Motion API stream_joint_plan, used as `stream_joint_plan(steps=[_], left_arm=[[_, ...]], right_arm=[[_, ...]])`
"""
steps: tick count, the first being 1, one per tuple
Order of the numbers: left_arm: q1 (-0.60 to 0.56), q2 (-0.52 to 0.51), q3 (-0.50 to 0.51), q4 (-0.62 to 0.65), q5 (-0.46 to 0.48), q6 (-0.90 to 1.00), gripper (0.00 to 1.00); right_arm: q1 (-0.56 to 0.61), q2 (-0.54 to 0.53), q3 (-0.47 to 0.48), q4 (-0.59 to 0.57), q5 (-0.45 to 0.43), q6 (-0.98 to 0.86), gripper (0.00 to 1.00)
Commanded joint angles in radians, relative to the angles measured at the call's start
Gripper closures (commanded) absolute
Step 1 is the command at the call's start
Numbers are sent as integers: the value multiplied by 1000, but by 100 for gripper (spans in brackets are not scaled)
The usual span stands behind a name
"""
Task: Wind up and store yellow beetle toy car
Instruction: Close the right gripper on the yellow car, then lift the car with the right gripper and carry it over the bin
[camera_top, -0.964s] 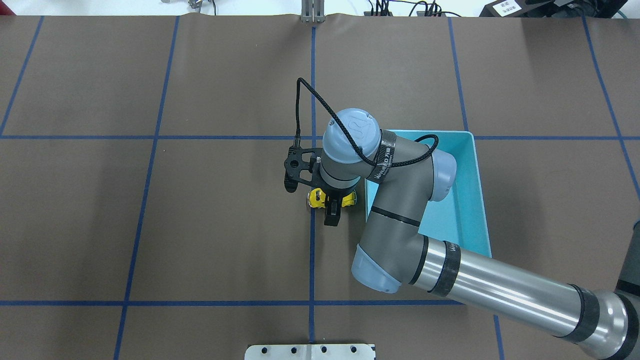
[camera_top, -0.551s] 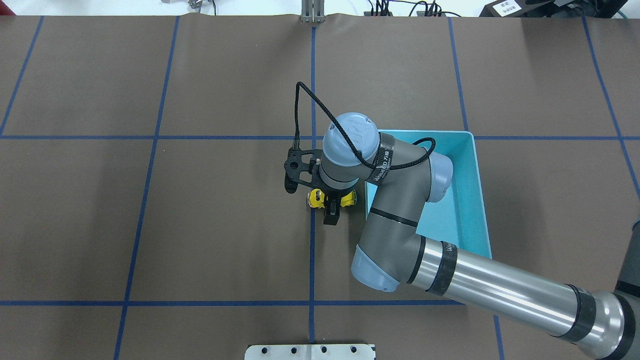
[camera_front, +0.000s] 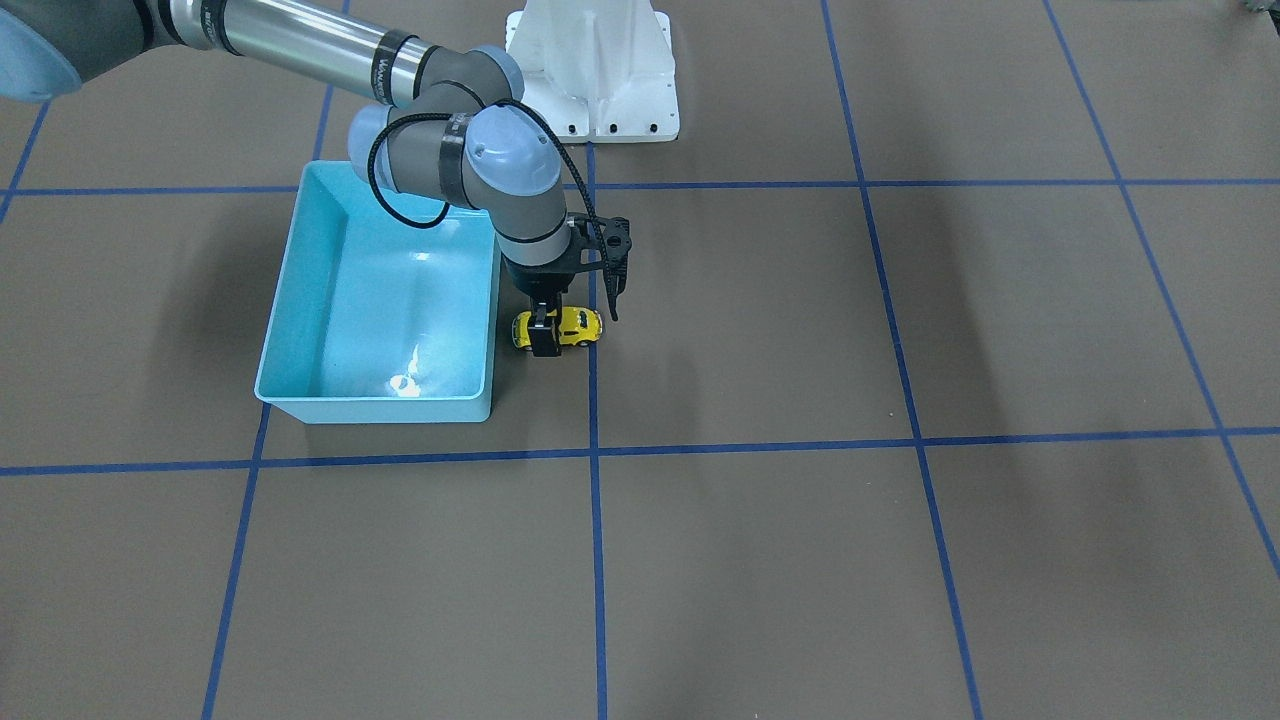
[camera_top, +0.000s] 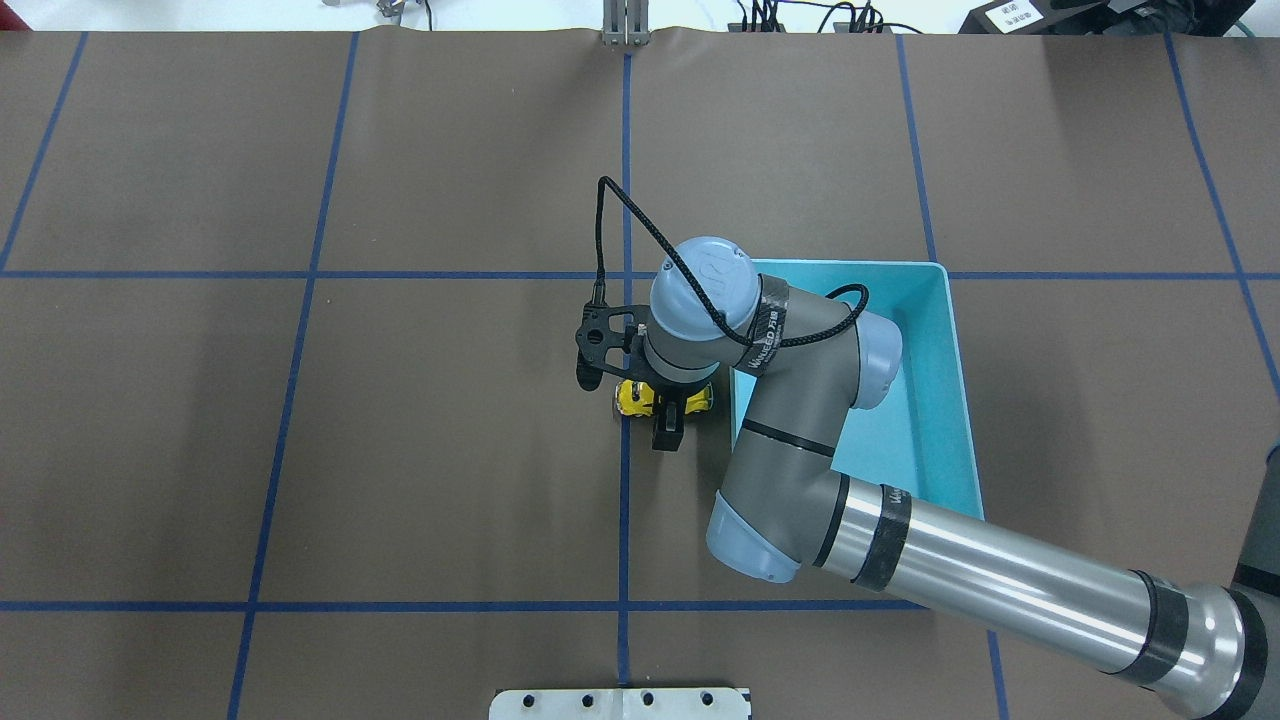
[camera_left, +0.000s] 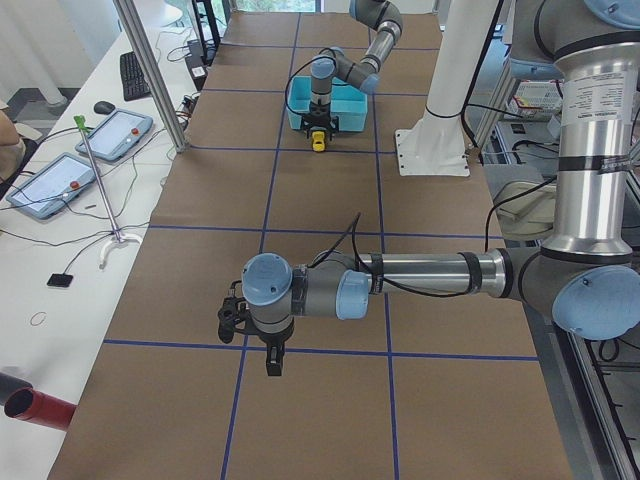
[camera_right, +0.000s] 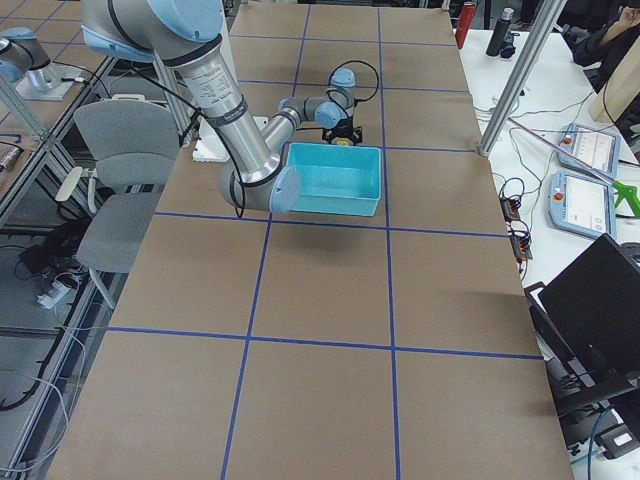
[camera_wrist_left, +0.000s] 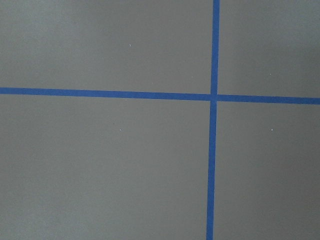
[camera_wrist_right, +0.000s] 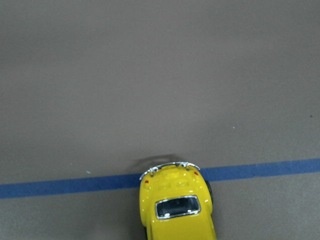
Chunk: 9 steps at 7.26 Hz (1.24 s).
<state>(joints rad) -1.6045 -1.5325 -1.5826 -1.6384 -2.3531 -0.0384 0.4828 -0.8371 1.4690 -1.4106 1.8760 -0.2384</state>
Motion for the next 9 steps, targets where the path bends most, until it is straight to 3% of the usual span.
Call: stream_joint_plan(steps=[1,2,3,5,6,8,9], left_arm=[[0,2,1,0,0,0,0],[0,8,-2,-1,0,0,0],[0,8,-2,0,0,0,0],[0,8,-4,0,-2,0,0],[0,8,-4,0,0,0,0],[0,8,-4,-1,0,0,0],[0,8,-4,0,0,0,0]], right_arm=[[-1,1,2,4,-1,1,87],[-1,3,5,5,2,7,100],[-1,4,25,4,8,13,100],[0,129,36,-14,34,88,100],[34,188,77,-95,60,99,100],[201,129,215,-197,191,14,100],[236,22,306,-220,218,-81,100]])
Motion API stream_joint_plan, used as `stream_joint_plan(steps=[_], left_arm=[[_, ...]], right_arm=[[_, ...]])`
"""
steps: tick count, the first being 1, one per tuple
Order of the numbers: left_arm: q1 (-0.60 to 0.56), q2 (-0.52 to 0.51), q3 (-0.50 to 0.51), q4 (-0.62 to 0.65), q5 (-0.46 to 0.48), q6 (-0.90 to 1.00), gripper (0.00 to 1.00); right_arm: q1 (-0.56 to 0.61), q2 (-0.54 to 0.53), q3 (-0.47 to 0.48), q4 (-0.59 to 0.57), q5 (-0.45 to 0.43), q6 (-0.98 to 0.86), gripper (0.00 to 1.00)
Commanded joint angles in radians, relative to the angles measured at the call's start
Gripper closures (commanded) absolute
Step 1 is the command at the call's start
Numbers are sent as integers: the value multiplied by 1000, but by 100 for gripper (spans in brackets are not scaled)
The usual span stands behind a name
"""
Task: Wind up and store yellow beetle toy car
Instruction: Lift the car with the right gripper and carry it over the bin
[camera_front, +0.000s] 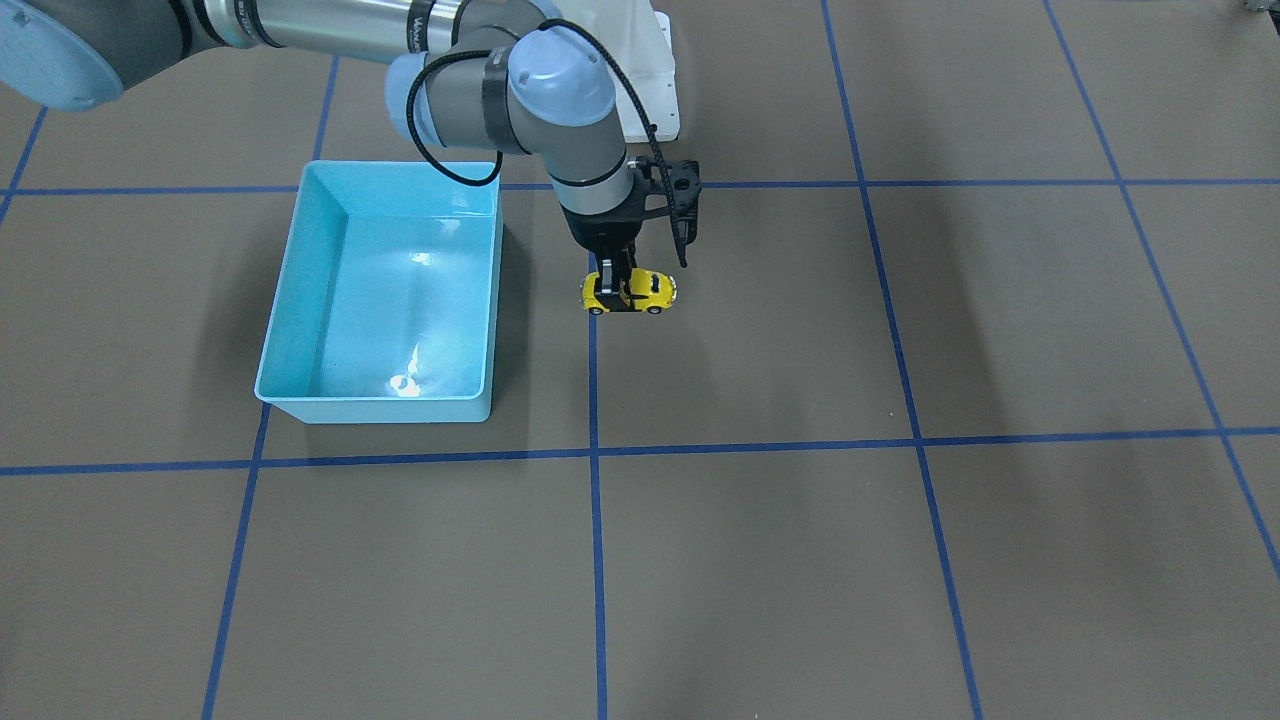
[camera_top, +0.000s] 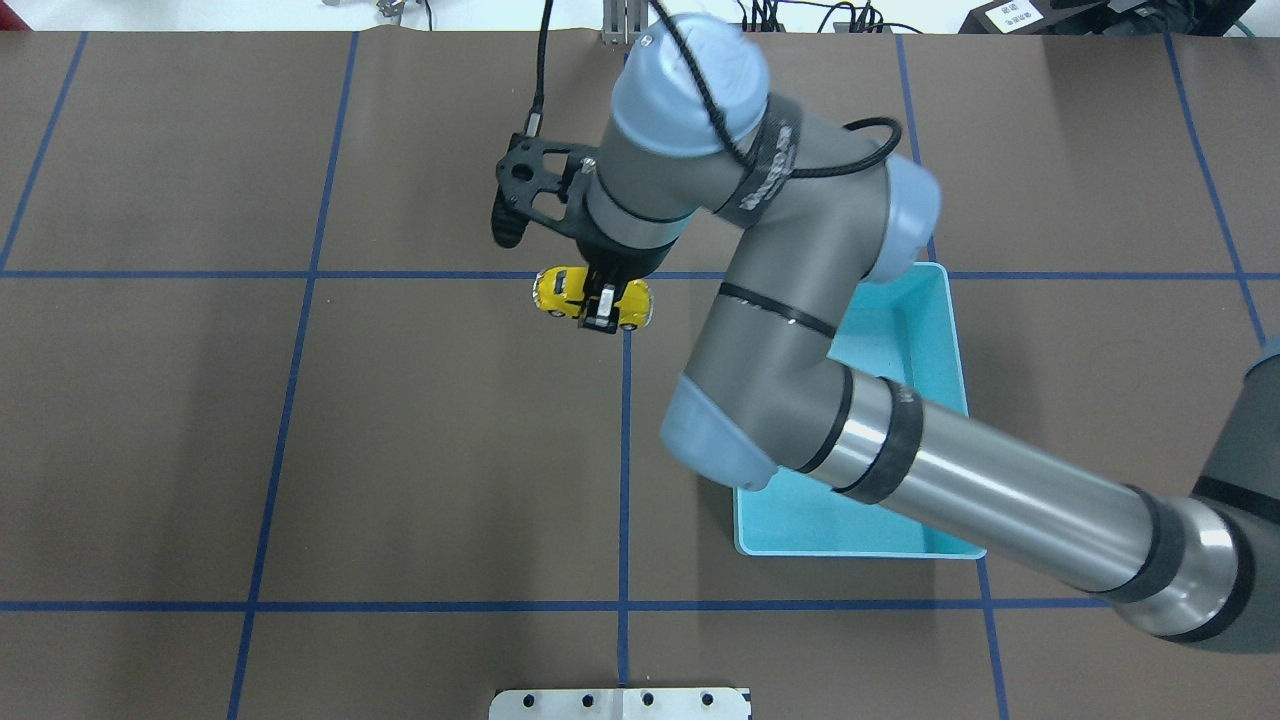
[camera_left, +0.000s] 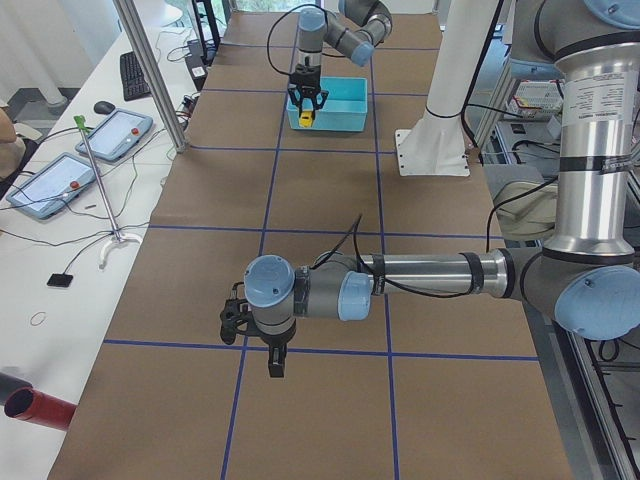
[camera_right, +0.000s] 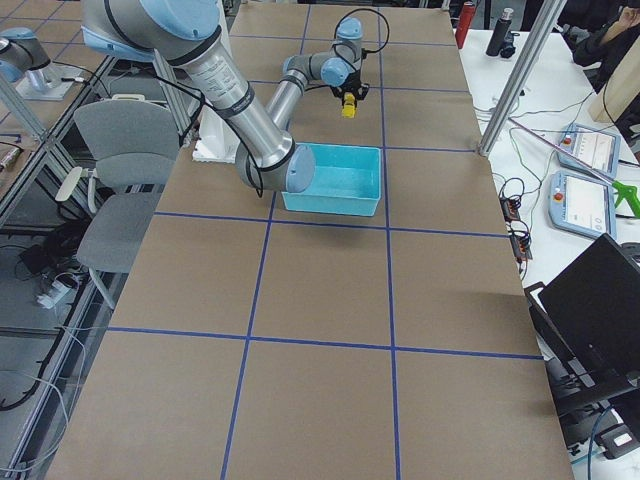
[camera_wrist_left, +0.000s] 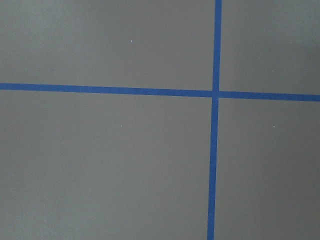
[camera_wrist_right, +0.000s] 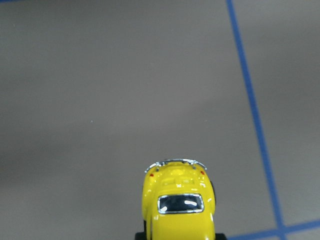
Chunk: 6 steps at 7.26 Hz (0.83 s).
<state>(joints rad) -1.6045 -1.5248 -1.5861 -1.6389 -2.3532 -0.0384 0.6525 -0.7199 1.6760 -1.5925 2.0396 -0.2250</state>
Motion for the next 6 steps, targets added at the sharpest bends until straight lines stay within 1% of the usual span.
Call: stream_joint_plan(steps=[1,2,3,4,5,6], left_arm=[[-2,2,0,1,0,0,0],[-5,2,0,1,-1,0,0],[-6,12,-3,1,-1,0,0],[-8,14,-5,1,-1,-2,0],[-6,14,-5,1,-1,-2,0],[-6,14,-5,1,-1,-2,0]], right_arm=[[70,-239,188,-24,57,-130,100],[75,-318,246,-24,59,-135,100],[76,-393,281,-18,57,-172,100],[69,-456,277,27,50,-195,100],[21,-493,240,96,41,-194,100],[-9,-500,169,180,27,-191,100]])
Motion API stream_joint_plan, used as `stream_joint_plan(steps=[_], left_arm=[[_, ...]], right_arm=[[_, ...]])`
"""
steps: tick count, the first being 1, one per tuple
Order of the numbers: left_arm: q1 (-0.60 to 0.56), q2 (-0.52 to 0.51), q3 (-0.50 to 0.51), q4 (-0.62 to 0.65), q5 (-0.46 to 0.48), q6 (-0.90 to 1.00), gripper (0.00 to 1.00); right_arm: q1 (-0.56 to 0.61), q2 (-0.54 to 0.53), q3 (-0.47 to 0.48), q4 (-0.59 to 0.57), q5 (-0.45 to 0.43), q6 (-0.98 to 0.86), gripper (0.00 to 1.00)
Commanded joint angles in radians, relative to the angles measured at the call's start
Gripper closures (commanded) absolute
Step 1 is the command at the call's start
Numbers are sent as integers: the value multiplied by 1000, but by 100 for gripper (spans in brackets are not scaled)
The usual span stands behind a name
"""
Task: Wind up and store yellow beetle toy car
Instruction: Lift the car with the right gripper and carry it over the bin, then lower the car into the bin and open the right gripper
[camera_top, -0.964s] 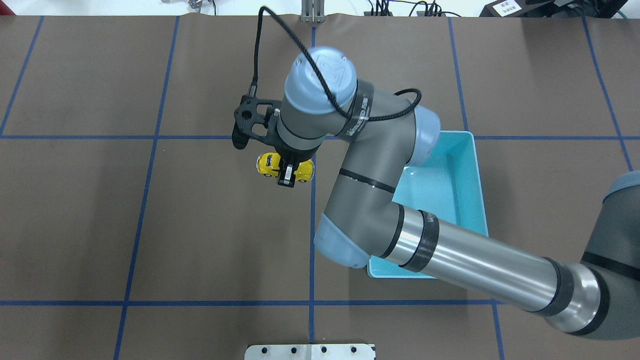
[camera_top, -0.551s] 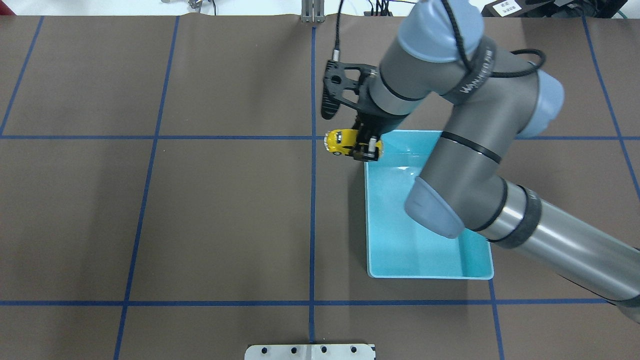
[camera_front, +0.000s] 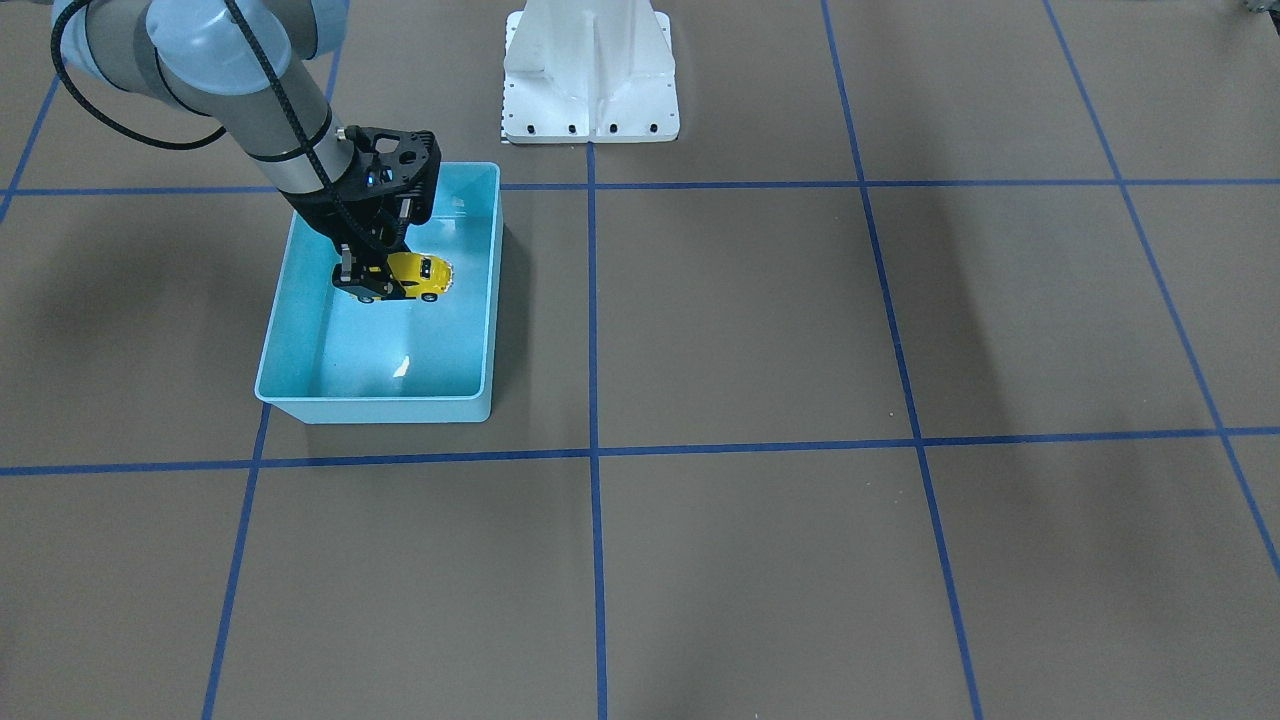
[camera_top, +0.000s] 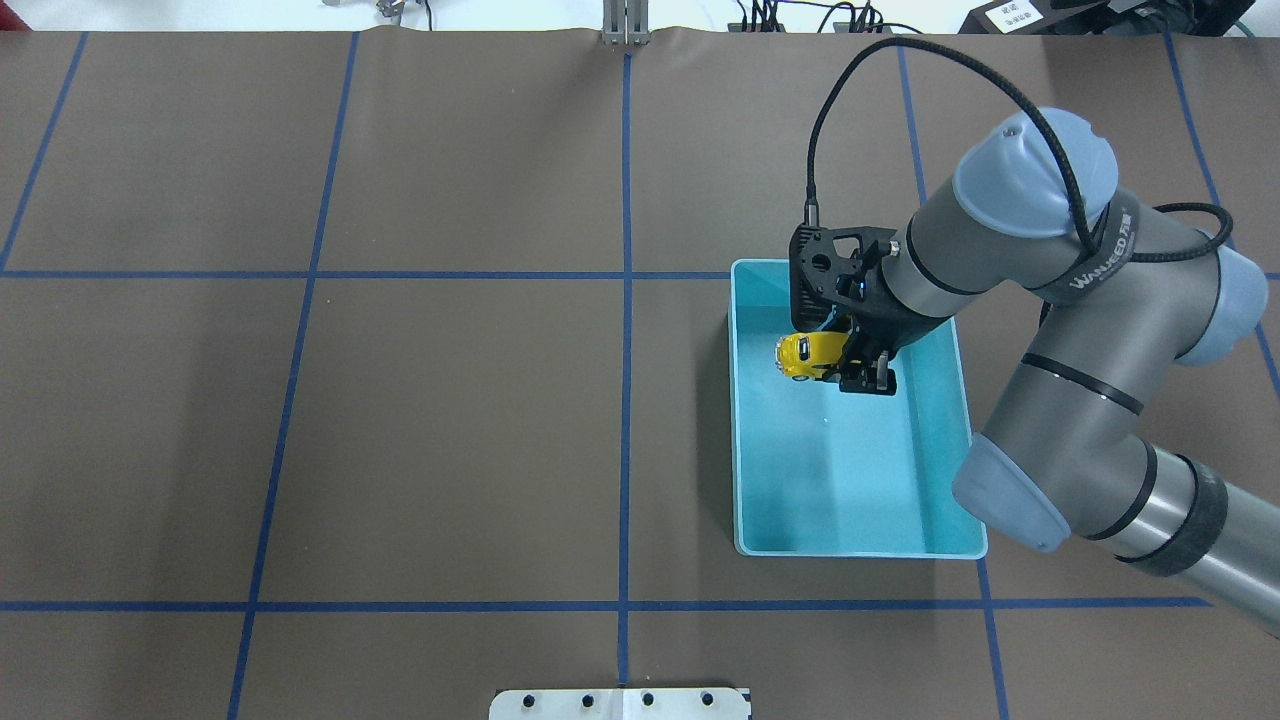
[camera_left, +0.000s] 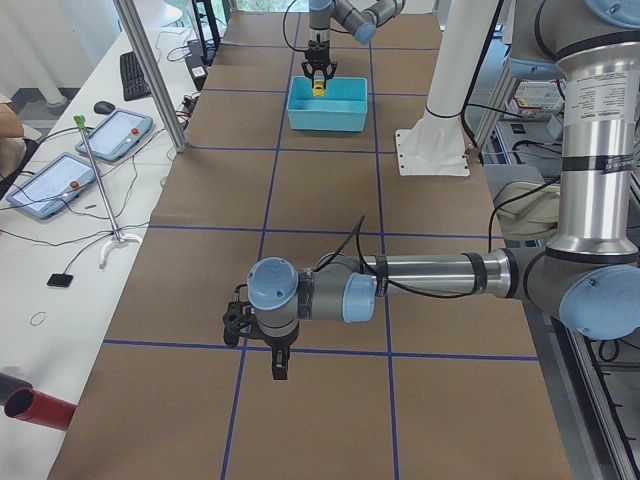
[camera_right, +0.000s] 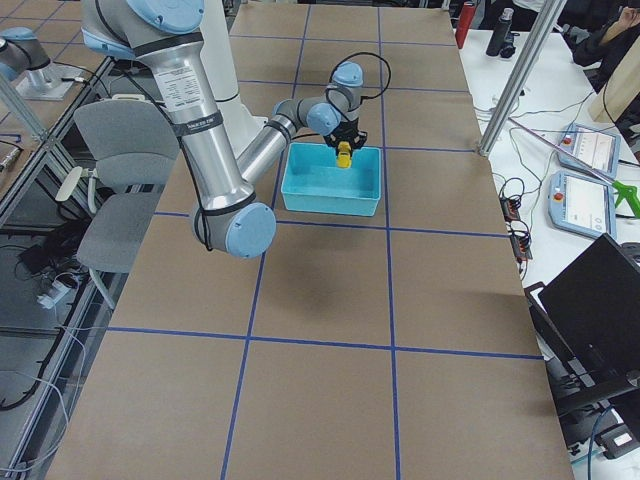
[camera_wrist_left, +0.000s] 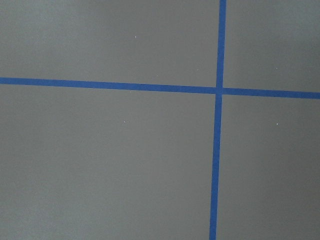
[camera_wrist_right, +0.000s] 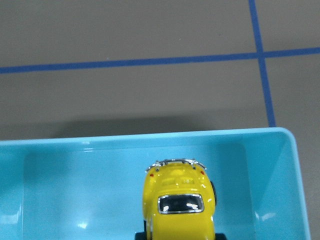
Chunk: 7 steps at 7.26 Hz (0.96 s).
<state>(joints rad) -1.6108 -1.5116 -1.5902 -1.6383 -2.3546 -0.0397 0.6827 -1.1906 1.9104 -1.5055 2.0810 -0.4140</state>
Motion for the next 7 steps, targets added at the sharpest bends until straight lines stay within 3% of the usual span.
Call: stream_joint_plan(steps=[1,3,4,5,7], left_arm=[[0,1,-1,0,0,0,0],[0,1,-1,0,0,0,0],[0,1,-1,0,0,0,0],[0,1,1,0,0,1,0],[0,1,-1,0,0,1,0]], right_arm=[[-84,-29,-103,135,-71,4,100],[-104,-40,-117,137,-104,6,100],[-104,-44,-116,137,-104,7,87],[-101,-44,-111,136,-95,14,2],[-77,-37,-84,137,-73,44,0]])
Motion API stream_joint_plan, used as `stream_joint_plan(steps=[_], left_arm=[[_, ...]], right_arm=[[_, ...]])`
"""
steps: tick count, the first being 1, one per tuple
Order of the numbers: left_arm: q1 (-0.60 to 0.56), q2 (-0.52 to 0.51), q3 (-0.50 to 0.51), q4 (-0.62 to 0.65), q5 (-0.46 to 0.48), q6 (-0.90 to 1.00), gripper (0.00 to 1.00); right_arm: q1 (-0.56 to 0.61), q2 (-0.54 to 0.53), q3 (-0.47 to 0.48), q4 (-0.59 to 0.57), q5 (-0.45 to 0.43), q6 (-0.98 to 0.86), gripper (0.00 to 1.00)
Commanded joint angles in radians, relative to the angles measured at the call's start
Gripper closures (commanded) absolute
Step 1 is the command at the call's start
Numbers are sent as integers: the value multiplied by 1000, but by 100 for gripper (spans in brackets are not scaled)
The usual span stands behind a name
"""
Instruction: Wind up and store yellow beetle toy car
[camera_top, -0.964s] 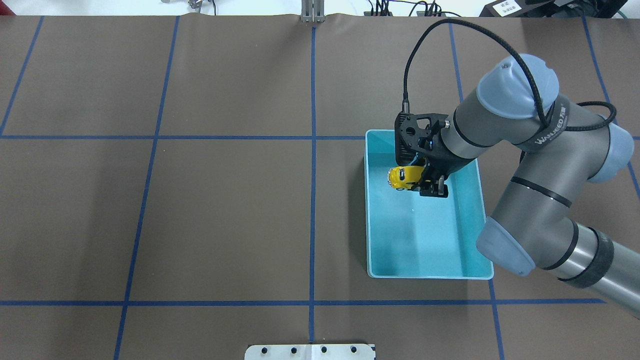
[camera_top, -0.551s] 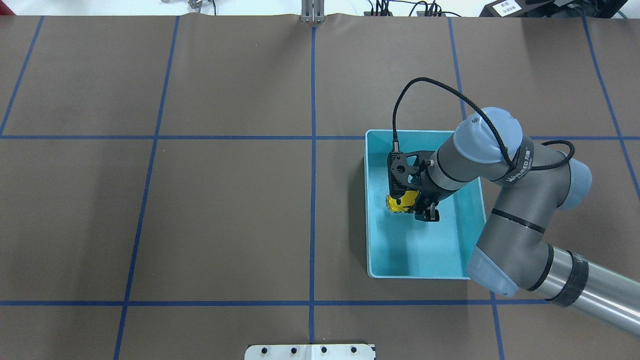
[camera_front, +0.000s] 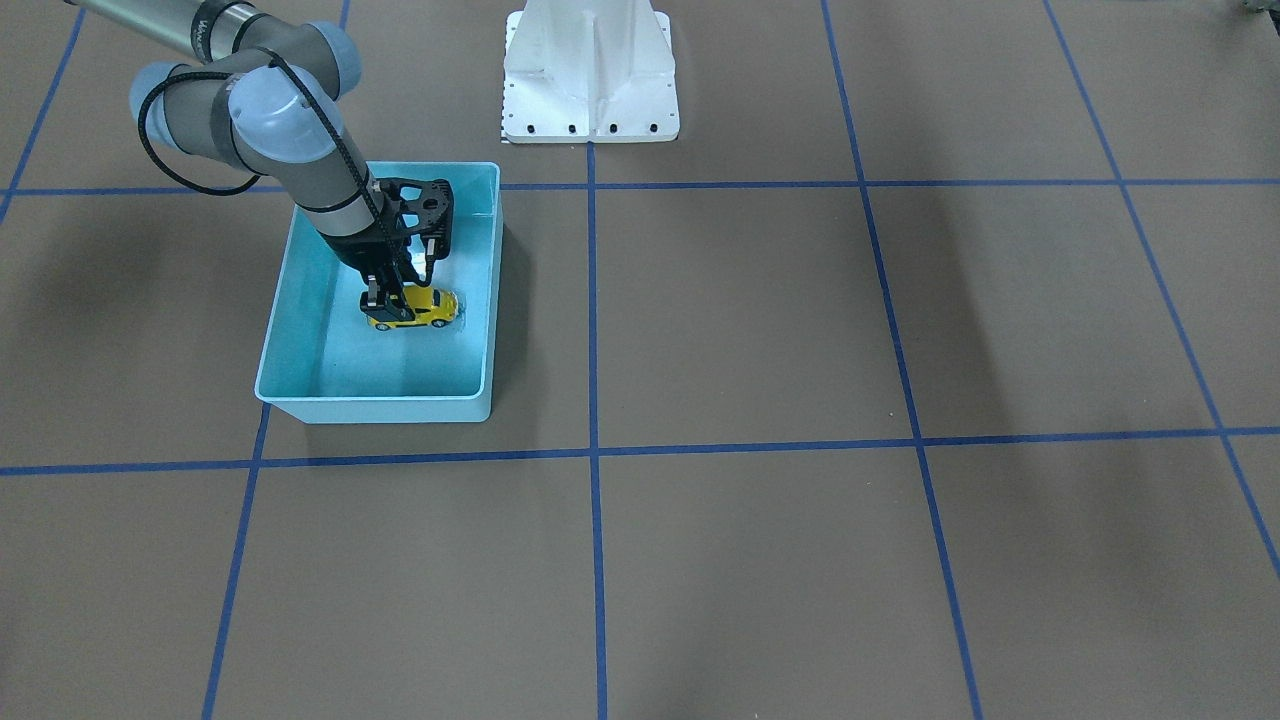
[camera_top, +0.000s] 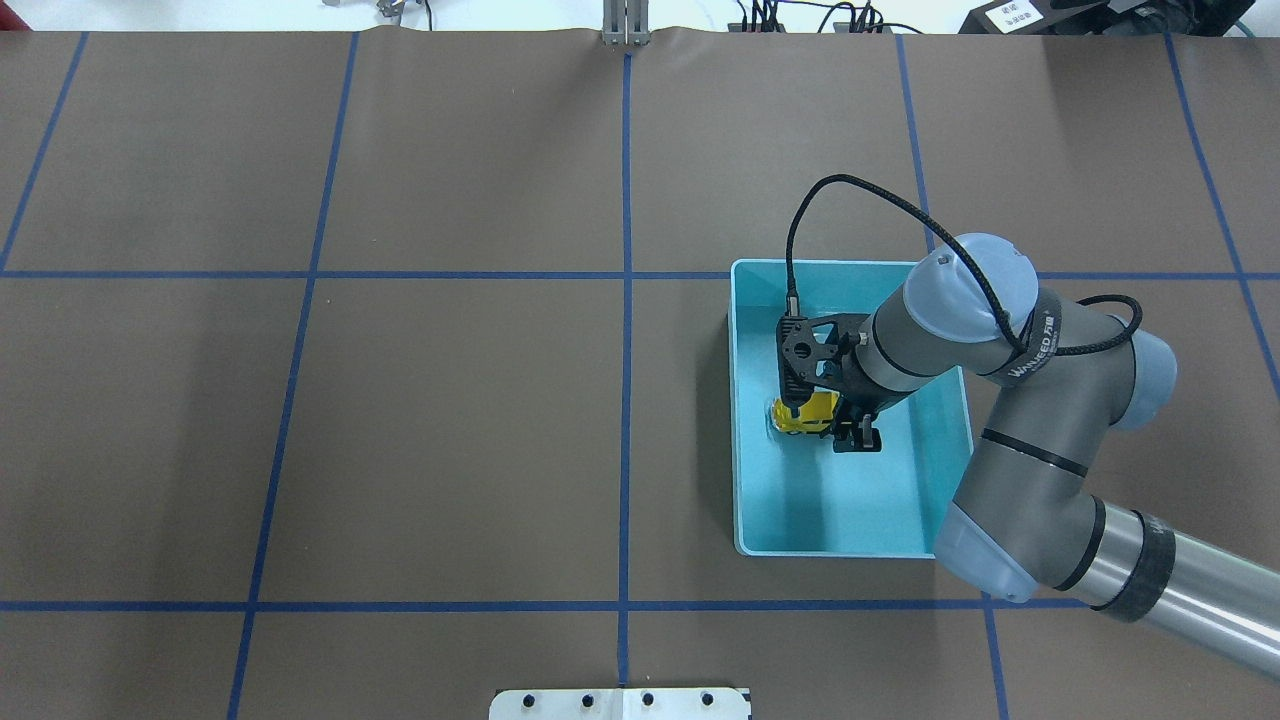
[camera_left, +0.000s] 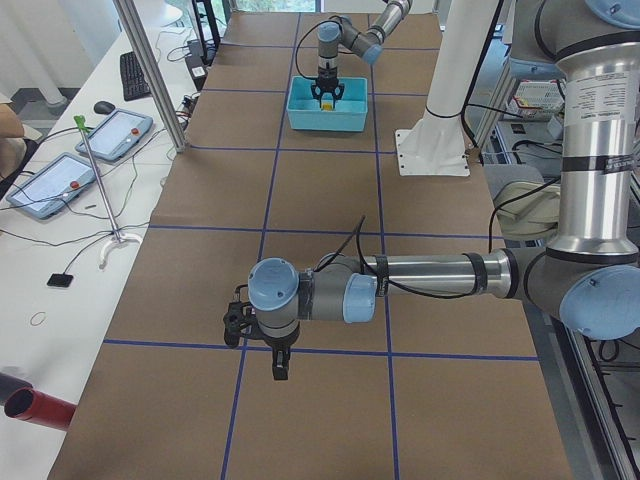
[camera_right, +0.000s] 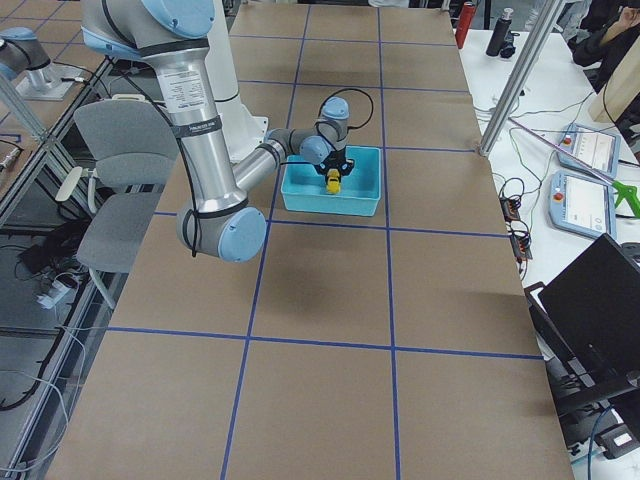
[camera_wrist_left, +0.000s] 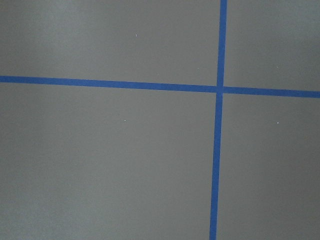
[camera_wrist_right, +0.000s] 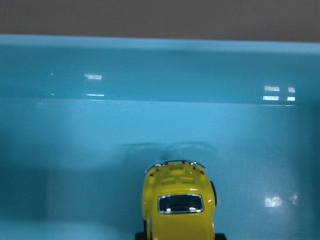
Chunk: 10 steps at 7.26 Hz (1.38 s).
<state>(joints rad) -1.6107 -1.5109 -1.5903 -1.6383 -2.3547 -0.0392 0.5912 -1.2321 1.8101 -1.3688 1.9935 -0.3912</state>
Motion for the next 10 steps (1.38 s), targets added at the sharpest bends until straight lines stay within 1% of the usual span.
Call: stream_joint_plan(steps=[1,2,3,4,5,6,7,8,9,10], left_arm=[[0,0,0,0,0,1,0],[0,0,1,0,0,1,0],[0,0,1,-2,0,1,0],[0,0,1,-2,0,1,0],[0,0,1,-2,0,1,0],[0,0,0,-2,0,1,0],[0,0,1,-2,0,1,0],[0,0,0,-2,0,1,0],[0,0,0,-2,0,1,0],[0,0,0,-2,0,1,0]], right_arm=[[21,16,38,2,21,85,0],[59,20,72,-1,27,142,0],[143,32,116,-10,87,267,0],[224,39,135,-9,120,505,0],[316,37,126,-18,122,726,0],[441,8,86,-77,125,814,0],[525,11,40,-183,152,827,0],[574,11,-6,-255,151,825,0],[629,-35,-27,-274,156,827,0],[694,-117,-41,-263,157,821,0]])
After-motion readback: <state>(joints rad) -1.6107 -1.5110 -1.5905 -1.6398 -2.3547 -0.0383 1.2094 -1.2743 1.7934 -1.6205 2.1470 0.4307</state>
